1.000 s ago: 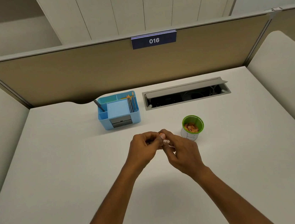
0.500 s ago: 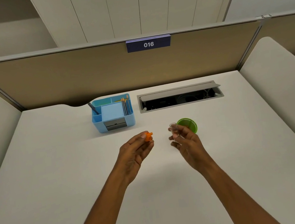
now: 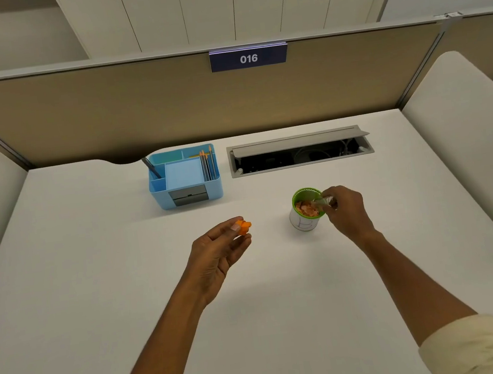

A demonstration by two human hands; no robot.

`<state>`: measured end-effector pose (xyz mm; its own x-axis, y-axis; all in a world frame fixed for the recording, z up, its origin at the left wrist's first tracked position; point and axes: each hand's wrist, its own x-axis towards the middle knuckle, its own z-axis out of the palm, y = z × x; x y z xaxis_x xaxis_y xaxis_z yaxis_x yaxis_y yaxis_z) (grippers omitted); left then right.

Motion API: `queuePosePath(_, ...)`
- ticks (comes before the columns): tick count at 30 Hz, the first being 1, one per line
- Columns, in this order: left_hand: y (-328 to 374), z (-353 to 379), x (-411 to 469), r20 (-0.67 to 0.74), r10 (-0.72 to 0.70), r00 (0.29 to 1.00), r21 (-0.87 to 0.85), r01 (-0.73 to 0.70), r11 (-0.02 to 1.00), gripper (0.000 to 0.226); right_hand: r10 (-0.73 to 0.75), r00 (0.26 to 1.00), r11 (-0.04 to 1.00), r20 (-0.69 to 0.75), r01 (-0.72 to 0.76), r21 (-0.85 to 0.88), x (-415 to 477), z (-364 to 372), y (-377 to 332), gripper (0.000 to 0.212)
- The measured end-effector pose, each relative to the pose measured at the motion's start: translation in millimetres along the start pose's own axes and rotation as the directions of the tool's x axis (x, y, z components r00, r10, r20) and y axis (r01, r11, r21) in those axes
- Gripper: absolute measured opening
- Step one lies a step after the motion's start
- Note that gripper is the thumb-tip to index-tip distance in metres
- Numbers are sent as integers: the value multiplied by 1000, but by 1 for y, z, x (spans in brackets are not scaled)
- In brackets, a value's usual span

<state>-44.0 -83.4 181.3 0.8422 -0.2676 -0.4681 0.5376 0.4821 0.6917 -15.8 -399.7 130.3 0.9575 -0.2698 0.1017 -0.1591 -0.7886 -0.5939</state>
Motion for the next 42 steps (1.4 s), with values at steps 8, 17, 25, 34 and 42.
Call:
queuePosePath(8, 0, -4, 0, -44, 8, 999, -4, -9, 1000, 23, -13, 1000, 1000, -20, 13, 7, 6, -1, 2, 33)
queuePosePath(17, 5, -8, 5, -66, 29, 997, 0, -29, 1000, 22, 56, 997, 986, -56, -46, 162, 1, 6, 7, 30)
queuePosePath(25, 13, -5, 1, -75, 93, 993, 60, -88, 994, 27, 288, 948, 530, 137, -277, 801, -42, 12, -24, 28)
queuePosePath(34, 37, -6, -17, -76, 149, 986, 96, -142, 985, 41, 26, 983, 459, 184, -175, 871, -83, 10, -115, 34)
queuePosePath(42, 51, -17, -31, -69, 187, 980, 142, -176, 974, 29, -181, 975, 632, 133, 11, 775, -75, 9, -163, 33)
